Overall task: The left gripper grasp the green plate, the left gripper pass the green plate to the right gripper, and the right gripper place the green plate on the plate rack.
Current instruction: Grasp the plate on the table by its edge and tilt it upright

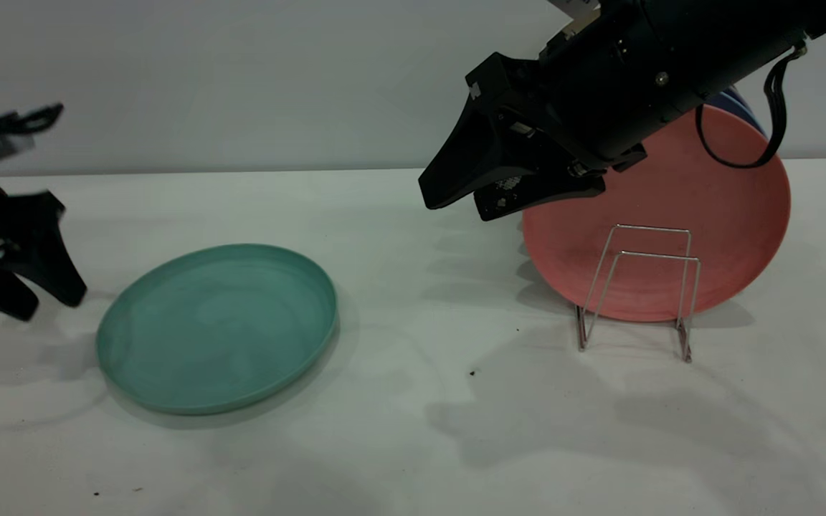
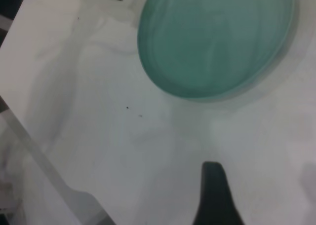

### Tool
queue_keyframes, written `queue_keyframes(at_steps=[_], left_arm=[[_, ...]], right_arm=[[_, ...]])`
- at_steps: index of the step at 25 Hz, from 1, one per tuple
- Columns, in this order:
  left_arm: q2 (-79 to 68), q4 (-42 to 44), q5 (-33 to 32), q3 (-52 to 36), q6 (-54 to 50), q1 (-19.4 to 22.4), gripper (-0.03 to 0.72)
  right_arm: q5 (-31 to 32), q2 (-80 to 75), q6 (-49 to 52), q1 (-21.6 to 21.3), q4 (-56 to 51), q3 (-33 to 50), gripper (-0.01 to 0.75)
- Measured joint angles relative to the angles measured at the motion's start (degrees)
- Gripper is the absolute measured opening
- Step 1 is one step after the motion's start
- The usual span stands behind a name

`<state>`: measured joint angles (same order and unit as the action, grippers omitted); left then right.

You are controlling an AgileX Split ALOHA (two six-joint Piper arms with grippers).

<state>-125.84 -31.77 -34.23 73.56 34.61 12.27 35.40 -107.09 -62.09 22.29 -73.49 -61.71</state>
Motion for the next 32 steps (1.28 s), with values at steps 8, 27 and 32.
queue_keyframes(at_steps=[8, 27, 32], left_arm=[[-6.21, -4.83, 4.06, 0.04, 2.62, -2.79, 0.53], [-7.85, -11.19, 8.55, 0.62, 6.01, -4.53, 0.065], [-7.85, -12.05, 7.94, 0.62, 5.95, -4.53, 0.031]], right_arm=[[0.0, -0.06, -0.17, 0.0, -0.39, -0.04, 0.529], [-1.35, -0.12, -0.23, 0.0, -0.53, -0.04, 0.529], [-1.08, -0.94, -0.02, 0.0, -0.55, -0.06, 0.529]])
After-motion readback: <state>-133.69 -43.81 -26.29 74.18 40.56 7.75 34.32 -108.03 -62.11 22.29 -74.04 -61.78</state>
